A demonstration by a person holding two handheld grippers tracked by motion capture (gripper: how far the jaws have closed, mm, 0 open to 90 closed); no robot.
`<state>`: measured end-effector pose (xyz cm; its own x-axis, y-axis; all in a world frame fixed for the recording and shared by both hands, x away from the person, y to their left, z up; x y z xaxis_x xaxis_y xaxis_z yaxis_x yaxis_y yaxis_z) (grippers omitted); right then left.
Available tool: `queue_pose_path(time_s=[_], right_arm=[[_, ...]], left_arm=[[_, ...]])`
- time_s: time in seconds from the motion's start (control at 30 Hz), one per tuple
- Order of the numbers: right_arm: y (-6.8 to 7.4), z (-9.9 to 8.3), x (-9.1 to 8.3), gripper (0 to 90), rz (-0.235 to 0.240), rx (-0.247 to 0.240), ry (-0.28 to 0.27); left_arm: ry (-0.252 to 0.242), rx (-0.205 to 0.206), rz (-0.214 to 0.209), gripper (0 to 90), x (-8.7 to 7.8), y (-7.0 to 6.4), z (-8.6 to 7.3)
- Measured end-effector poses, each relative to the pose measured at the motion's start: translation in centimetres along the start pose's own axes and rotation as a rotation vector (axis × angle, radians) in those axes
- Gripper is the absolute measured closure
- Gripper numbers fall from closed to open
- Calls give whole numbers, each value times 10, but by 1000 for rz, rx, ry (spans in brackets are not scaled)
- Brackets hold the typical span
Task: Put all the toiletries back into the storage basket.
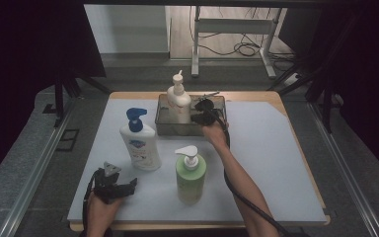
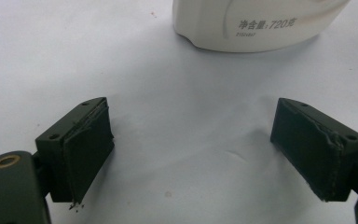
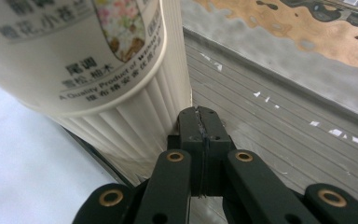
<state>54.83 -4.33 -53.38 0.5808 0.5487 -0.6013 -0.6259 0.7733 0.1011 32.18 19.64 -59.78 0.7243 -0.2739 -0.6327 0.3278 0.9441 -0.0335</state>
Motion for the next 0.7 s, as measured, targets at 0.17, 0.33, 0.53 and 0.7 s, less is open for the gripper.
queue_pose_path(time_s=[0.17, 0.33, 0.53, 0.7], right_arm=[[3, 0, 2, 894, 5, 3, 1], [6, 1, 5, 893, 9, 5, -1], [13, 3, 9, 888, 15, -6, 1], [16, 4, 13, 882, 19, -1, 0]], left_arm=[[0, 0, 1, 120, 0, 0, 0], [0, 0, 1, 120, 0, 0, 0], [0, 0, 1, 120, 0, 0, 0], [0, 1, 2, 120, 0, 0, 0]])
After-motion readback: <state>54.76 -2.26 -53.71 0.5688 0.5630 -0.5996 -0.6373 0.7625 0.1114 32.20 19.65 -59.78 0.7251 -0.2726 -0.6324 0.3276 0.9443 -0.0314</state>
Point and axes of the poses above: each handheld gripper's, and its own axes: x roughly forward along the jaws, z roughly out of its top, y roughly to its left, the point moved 10 cm from there along x, roughly forward along the jaws, and after that the axes turned 8 degrees about -y, right-handed, at the moved point
